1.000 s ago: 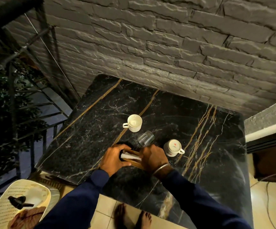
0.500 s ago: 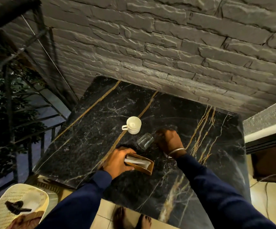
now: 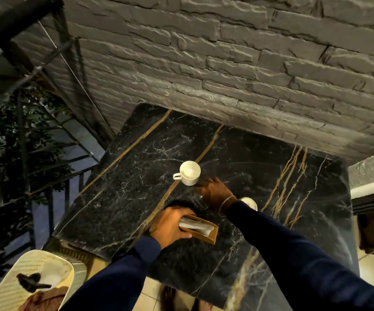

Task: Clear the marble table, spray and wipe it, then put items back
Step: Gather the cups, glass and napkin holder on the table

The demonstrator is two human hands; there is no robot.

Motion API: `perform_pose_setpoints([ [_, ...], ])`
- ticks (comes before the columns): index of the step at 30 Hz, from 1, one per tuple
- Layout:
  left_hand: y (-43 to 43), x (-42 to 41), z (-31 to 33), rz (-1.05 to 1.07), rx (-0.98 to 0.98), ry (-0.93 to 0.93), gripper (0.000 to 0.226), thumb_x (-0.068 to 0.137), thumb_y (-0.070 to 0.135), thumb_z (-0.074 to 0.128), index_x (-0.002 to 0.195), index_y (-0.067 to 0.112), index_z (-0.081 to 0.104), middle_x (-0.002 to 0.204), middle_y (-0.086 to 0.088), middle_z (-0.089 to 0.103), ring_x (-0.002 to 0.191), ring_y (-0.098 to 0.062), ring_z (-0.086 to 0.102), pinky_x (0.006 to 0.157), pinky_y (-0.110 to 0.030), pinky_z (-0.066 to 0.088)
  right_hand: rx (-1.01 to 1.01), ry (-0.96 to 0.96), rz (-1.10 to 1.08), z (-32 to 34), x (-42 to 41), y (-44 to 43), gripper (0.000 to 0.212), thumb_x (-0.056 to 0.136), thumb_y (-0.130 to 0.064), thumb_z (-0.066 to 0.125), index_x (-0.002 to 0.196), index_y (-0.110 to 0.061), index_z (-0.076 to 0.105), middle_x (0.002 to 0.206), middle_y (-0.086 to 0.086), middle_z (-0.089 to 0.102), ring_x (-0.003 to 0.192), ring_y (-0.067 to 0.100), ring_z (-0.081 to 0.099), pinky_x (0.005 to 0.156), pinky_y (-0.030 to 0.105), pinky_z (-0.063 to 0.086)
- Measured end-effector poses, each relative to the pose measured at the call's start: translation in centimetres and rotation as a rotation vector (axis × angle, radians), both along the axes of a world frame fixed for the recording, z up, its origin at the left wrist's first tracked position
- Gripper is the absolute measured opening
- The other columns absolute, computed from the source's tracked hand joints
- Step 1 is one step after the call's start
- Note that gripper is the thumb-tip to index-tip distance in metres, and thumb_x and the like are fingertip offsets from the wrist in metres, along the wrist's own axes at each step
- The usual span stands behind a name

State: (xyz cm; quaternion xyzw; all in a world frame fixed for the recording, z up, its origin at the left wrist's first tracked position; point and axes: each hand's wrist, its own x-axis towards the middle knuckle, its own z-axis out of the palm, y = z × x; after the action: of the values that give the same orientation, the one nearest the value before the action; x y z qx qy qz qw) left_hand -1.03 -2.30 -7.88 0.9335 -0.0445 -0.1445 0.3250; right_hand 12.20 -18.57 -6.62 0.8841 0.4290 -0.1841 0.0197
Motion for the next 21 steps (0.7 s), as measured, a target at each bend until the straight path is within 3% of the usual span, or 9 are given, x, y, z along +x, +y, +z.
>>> perform_pose_setpoints([
  [3,-0.1,0.0,0.4,0.006,-0.009,-0.001,0.053,0.065,0.042,0.083,0.113,0.032,0.064,0.110,0.011,0.068,0.100,-0.003,0.061,0.091,-0.020,0.046,0.047,0.030,-0.066,0.4,0.2,-0.2,0.040,0.094,-0.030,0.052,0.132,-0.020,0.055,0.132,0.014,0.057,0.121,0.035,0.054,0.101,0.044,0.043],
  [7,0.0,-1.1,1.7,0.097,-0.074,-0.023,0.052,0.063,0.043,0.082,0.111,0.032,0.064,0.106,0.010,0.070,0.096,-0.002,0.063,0.088,-0.025,0.052,0.113,0.138,-0.347,0.2,0.1,-1.5,0.050,0.078,-0.045,0.065,0.123,-0.025,0.057,0.115,0.011,0.065,0.108,0.033,0.062,0.091,0.038,0.049],
  [11,0.5,-2.7,3.0,0.207,-0.100,-0.093,0.047,0.061,0.037,0.085,0.104,0.026,0.068,0.097,0.005,0.073,0.088,-0.010,0.067,0.079,-0.029,0.054,0.385,0.173,-0.436,1.0,-1.4,-1.5,0.048,0.062,-0.021,0.086,0.106,-0.016,0.069,0.107,0.014,0.072,0.102,0.033,0.066,0.086,0.040,0.053],
  [13,0.6,-3.8,3.2,0.264,-0.094,-0.130,0.043,0.063,0.036,0.084,0.102,0.025,0.069,0.096,0.004,0.074,0.088,-0.012,0.068,0.078,-0.029,0.055,0.479,0.160,-0.461,1.7,-2.6,-1.2,0.049,0.056,-0.020,0.090,0.099,-0.009,0.071,0.100,0.016,0.073,0.096,0.032,0.068,0.083,0.038,0.052],
  [17,0.3,-4.9,2.6,0.294,-0.065,-0.165,0.038,0.064,0.035,0.084,0.098,0.025,0.072,0.092,0.003,0.074,0.086,-0.014,0.068,0.078,-0.031,0.053,0.558,0.123,-0.512,2.3,-4.1,-0.9,0.051,0.049,-0.030,0.088,0.089,-0.002,0.073,0.090,0.019,0.073,0.088,0.033,0.069,0.077,0.026,0.041],
  [19,0.1,-5.0,2.0,0.282,-0.051,-0.143,0.042,0.061,0.033,0.086,0.100,0.025,0.072,0.094,0.004,0.074,0.088,-0.013,0.067,0.078,-0.030,0.053,0.585,0.081,-0.499,2.1,-4.2,-1.4,0.061,0.044,-0.048,0.073,0.083,-0.001,0.073,0.082,0.020,0.073,0.079,0.034,0.070,0.073,0.033,0.047],
  [21,-0.3,-4.8,1.5,0.283,-0.063,-0.106,0.048,0.057,0.029,0.090,0.102,0.023,0.073,0.097,0.003,0.074,0.090,-0.012,0.067,0.080,-0.027,0.052,0.577,0.070,-0.535,2.0,-4.2,-1.8,0.057,0.045,-0.044,0.072,0.081,-0.001,0.073,0.080,0.021,0.073,0.077,0.035,0.070,0.072,0.039,0.052],
])
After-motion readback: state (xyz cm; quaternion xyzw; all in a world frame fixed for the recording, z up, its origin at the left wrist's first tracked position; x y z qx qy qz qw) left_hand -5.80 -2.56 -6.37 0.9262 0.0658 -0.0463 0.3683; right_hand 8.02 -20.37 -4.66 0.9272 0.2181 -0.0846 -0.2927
